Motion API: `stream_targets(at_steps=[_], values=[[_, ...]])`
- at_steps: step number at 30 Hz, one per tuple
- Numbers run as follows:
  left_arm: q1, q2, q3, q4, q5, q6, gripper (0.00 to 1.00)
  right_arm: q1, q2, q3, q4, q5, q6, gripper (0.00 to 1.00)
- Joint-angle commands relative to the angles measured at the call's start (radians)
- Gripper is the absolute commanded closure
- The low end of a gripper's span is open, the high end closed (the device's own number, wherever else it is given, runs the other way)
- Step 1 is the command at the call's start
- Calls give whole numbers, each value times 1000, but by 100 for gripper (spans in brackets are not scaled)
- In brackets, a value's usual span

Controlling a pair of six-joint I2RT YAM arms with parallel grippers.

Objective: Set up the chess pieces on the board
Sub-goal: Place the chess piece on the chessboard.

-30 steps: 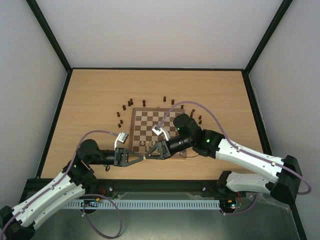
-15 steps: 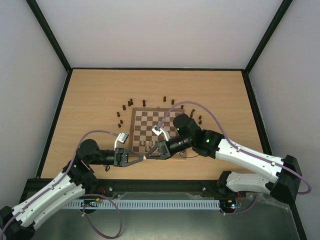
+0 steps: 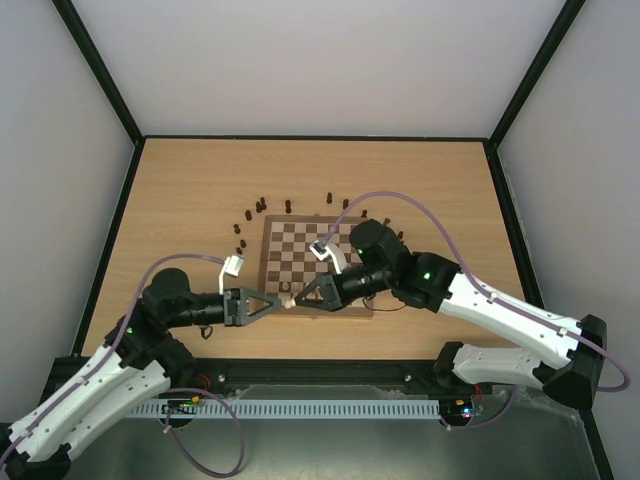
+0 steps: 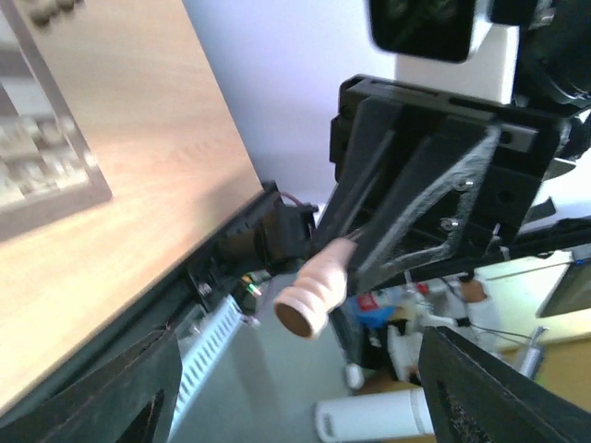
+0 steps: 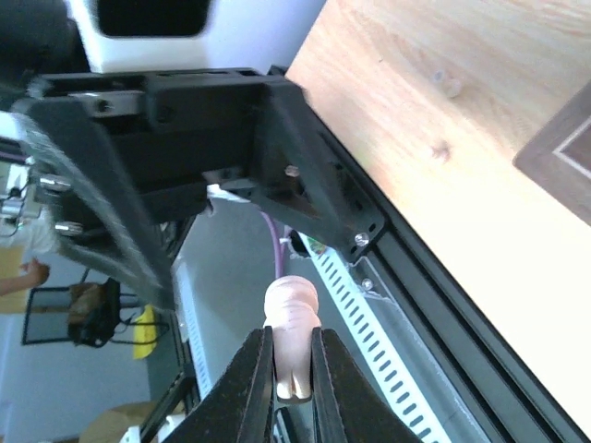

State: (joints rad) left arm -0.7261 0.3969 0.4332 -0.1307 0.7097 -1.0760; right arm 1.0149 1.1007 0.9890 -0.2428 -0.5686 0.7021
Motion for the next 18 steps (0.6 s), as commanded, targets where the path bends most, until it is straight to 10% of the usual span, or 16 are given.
stream_targets(at_steps=[1,18], values=[[10,-6,160,-274,-176,164,25,7,15,100,-206,127,-61,89],[10,-3,287,-627,-707,266,1,96,488,608,-751,612,-173,92]])
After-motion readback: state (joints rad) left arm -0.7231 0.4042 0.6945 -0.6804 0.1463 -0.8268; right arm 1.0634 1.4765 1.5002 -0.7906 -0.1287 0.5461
